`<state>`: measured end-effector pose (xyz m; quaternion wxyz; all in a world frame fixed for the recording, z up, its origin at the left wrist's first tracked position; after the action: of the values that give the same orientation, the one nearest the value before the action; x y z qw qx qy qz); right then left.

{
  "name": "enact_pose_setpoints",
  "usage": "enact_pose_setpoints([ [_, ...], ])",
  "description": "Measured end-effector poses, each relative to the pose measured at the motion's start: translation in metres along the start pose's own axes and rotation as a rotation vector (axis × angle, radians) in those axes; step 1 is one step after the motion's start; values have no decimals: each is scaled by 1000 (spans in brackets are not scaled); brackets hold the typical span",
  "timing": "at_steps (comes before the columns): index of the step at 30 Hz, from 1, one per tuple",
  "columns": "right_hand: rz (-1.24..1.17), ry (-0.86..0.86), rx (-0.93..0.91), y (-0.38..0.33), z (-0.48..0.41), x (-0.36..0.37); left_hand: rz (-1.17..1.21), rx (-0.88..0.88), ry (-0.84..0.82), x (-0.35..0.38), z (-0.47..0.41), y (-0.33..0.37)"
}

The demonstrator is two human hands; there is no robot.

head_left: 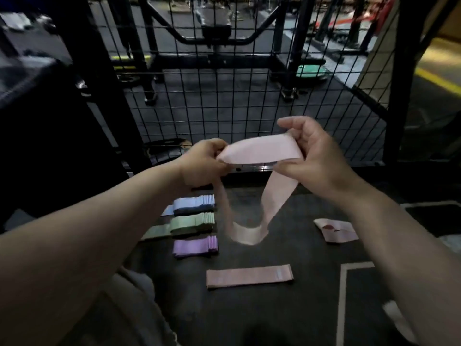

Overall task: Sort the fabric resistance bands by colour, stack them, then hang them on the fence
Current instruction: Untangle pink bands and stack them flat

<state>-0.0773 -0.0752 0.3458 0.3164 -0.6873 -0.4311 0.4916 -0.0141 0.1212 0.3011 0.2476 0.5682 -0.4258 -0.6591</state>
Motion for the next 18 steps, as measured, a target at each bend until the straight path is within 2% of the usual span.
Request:
enact_pose_setpoints([
  [3, 137, -12, -16, 1, 14, -1, 7, -78, 157, -22, 12, -18],
  [6, 194, 115, 8, 1, 26, -10, -74, -81, 264, -33, 19, -16],
  [8, 186, 204, 60, 4, 30, -17, -7, -125, 321, -40, 18, -14],
  [11, 88, 252, 210, 15, 36, -23, 220, -245, 313, -43, 19, -18],
  [15, -188, 249, 484, 33, 49, -13, 483, -296, 259, -39, 22, -12],
  [18, -78, 254, 548, 47, 54, -10, 656, -293, 169, -30, 24, 2],
])
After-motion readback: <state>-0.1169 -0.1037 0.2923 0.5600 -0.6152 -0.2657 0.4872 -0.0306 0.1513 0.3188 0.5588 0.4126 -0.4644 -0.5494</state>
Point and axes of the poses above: each hand's wrist, its own z-axis away from the middle knuckle, its own x-axis out of the palm, y = z × x, the point moved 7 cm from there along -z, towards the middle knuckle, and after that the axes turned 5 degrees about y, right-handed, at the moved point
